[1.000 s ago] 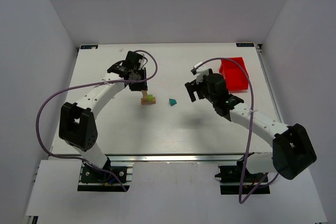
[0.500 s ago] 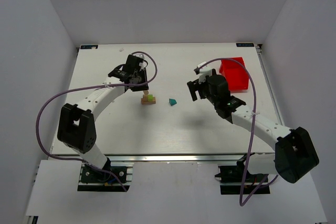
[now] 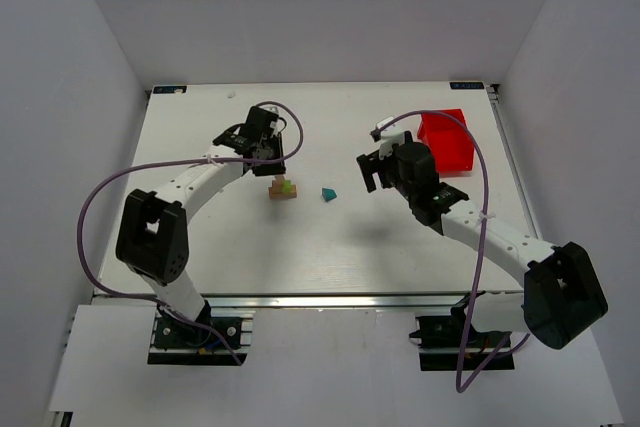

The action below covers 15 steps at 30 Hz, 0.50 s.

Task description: Build the wood block tower

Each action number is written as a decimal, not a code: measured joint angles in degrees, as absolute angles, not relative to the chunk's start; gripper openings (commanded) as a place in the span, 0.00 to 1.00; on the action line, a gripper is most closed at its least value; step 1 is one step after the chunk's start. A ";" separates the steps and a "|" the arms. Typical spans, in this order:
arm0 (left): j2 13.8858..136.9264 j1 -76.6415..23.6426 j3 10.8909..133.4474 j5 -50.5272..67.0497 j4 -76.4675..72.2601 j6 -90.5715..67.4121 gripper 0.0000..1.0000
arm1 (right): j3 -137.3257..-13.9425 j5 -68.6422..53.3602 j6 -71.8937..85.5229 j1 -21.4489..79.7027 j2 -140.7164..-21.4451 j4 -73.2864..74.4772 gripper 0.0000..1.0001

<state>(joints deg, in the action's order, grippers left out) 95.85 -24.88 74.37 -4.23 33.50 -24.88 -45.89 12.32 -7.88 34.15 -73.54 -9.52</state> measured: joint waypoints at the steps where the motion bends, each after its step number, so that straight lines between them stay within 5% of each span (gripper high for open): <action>1: 96.29 -24.99 74.48 -4.43 33.67 -24.91 0.00 | -45.89 12.32 -7.90 34.15 -73.54 -9.52 0.89; 15: 98.08 -25.74 74.74 -5.65 34.70 -24.91 0.00 | -45.91 12.29 -7.90 34.13 -73.54 -9.50 0.89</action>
<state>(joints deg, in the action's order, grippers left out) 98.08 -25.74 74.74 -5.65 34.70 -24.91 -45.91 12.29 -7.90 34.13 -73.54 -9.50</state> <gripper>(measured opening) 0.393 0.894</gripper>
